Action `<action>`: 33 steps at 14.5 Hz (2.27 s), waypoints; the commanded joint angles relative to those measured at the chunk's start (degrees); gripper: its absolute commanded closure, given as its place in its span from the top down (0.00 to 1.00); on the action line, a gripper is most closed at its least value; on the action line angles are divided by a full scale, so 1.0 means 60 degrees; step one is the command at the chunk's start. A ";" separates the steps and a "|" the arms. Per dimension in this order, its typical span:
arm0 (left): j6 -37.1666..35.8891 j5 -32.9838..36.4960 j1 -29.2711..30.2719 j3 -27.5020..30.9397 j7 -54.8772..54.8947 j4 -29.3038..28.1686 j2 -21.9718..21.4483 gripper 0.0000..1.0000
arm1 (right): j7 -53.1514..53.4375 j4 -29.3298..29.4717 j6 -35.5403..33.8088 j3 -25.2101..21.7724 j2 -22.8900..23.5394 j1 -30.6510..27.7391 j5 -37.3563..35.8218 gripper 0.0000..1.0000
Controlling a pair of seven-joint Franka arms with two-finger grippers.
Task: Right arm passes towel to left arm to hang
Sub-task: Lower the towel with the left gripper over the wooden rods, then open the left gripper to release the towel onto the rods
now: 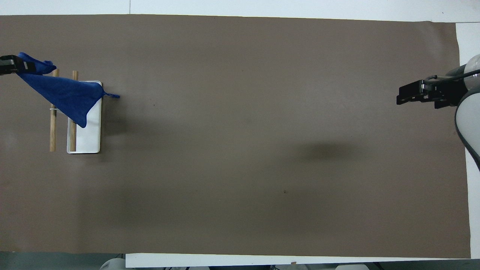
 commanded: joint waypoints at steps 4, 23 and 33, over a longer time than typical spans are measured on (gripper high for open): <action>-0.0391 0.1038 0.0133 -0.0067 0.1663 0.0726 0.0359 0.02 | -0.0043 -0.0119 -0.0117 -0.0026 -0.0198 0.0044 -0.0182 1.00; -0.0101 0.1098 0.0953 0.0007 0.5272 -0.1675 -0.0769 0.10 | -0.0043 -0.0148 -0.0132 -0.0011 -0.0228 -0.0029 -0.0153 1.00; -0.0258 0.2116 0.1510 0.0021 0.5390 -0.1532 -0.0624 0.52 | -0.0043 -0.0148 -0.0132 -0.0011 -0.0228 -0.0044 -0.0153 1.00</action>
